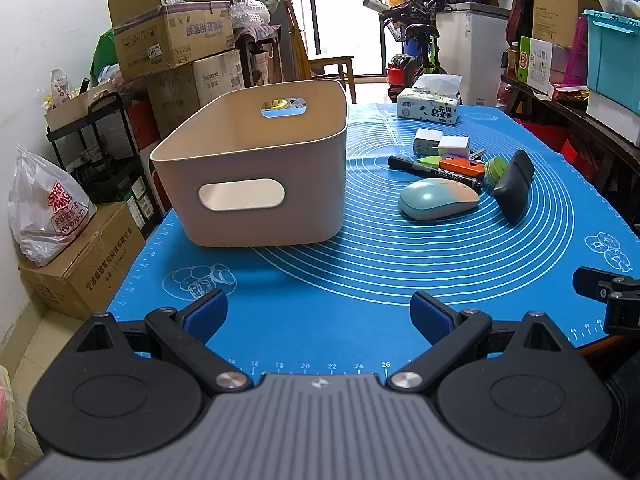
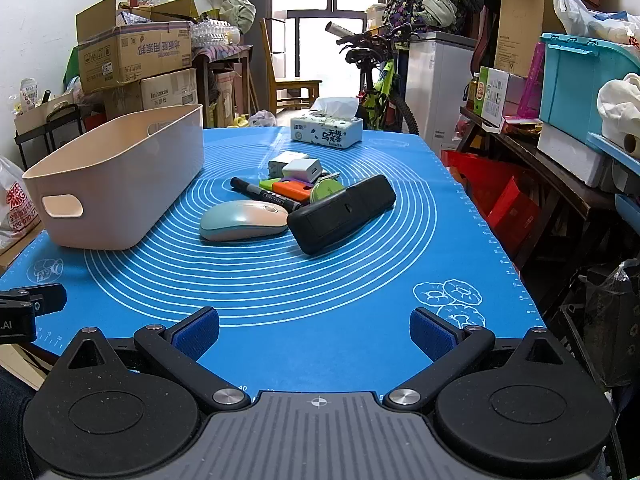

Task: Organize rigid objects
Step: 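Close the right tool on the black remote while the left tool moves to the bin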

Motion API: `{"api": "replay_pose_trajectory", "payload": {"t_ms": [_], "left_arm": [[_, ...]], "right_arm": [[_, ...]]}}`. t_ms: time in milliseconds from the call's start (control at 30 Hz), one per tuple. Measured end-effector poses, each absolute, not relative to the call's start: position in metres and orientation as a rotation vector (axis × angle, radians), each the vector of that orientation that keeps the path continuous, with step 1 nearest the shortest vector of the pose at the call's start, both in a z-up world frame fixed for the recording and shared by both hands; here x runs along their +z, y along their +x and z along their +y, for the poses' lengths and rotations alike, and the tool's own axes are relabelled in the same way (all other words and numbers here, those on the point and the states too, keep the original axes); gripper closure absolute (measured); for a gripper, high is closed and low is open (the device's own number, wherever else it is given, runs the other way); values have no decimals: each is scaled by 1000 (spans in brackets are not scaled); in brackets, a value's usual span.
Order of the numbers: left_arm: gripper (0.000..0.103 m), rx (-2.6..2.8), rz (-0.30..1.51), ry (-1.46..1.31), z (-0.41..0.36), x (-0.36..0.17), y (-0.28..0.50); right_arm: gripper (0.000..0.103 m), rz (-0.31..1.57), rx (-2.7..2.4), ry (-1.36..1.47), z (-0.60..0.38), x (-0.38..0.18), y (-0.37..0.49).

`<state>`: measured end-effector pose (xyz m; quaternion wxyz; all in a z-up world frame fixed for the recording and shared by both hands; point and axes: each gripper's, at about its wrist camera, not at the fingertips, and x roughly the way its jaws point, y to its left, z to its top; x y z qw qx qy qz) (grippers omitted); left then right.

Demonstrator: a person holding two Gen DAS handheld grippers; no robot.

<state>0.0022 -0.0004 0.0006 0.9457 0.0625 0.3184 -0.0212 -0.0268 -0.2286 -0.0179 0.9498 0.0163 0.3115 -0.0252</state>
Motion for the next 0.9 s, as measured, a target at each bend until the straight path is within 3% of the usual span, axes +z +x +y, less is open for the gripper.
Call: {"api": "replay_pose_trajectory", "payload": {"t_ms": [467,900], "left_arm": [[6,-17,602,135,13,14,11],[6,76,515,89,61,56,73]], "right_arm": [[2,606,-40,41,-231,-4,-22],[2,556,-18,67,-238,20,40]]}}
